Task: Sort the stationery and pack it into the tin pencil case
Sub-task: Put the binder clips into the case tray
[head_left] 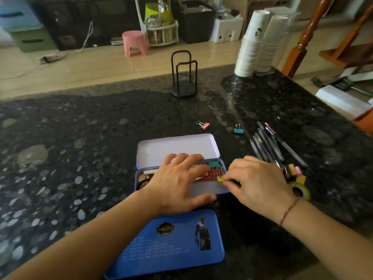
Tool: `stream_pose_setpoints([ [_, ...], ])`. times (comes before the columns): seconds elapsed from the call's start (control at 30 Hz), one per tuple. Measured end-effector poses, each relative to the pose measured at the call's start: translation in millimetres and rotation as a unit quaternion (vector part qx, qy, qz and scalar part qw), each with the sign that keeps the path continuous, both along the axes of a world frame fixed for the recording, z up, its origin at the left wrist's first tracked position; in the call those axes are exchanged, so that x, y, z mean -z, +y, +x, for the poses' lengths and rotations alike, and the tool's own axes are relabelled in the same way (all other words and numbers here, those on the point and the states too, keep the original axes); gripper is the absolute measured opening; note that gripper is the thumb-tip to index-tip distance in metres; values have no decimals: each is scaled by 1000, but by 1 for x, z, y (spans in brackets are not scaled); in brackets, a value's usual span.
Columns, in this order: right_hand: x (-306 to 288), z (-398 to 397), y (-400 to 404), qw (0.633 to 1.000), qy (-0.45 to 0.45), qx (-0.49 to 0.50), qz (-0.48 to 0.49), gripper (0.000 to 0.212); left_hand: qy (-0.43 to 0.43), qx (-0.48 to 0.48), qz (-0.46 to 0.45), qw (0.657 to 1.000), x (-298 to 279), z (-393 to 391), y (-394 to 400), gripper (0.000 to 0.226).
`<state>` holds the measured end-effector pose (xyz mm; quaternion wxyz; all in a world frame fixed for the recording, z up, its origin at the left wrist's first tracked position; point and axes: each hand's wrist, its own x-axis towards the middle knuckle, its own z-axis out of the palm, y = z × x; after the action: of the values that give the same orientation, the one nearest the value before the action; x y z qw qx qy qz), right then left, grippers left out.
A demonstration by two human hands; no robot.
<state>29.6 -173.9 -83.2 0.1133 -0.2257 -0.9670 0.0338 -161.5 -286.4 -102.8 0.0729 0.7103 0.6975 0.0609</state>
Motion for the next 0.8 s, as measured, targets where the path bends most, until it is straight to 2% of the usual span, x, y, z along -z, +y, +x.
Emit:
stream_pose_setpoints([
  [0.17, -2, -5, 0, 999, -38, 14, -8, 22, 4, 16, 0, 1000, -2, 1, 3, 71],
  [0.53, -2, -6, 2, 993, -79, 41, -71, 23, 7, 41, 8, 999, -1, 2, 8, 67],
  [0.6, -4, -6, 5, 994, -47, 39, -95, 21, -2, 45, 19, 999, -2, 1, 9, 65],
  [0.7, -8, -12, 31, 991, 49, 76, -100, 19, -50, 17, 41, 998, -8, -6, 17, 60],
  [0.73, -8, -17, 47, 990, 52, 100, -87, 21, -64, -2, 45, 997, -9, -10, 21, 59],
  [0.8, -5, -29, 81, 987, 2, 155, -40, 30, -84, -42, 52, 994, -9, -16, 31, 54],
])
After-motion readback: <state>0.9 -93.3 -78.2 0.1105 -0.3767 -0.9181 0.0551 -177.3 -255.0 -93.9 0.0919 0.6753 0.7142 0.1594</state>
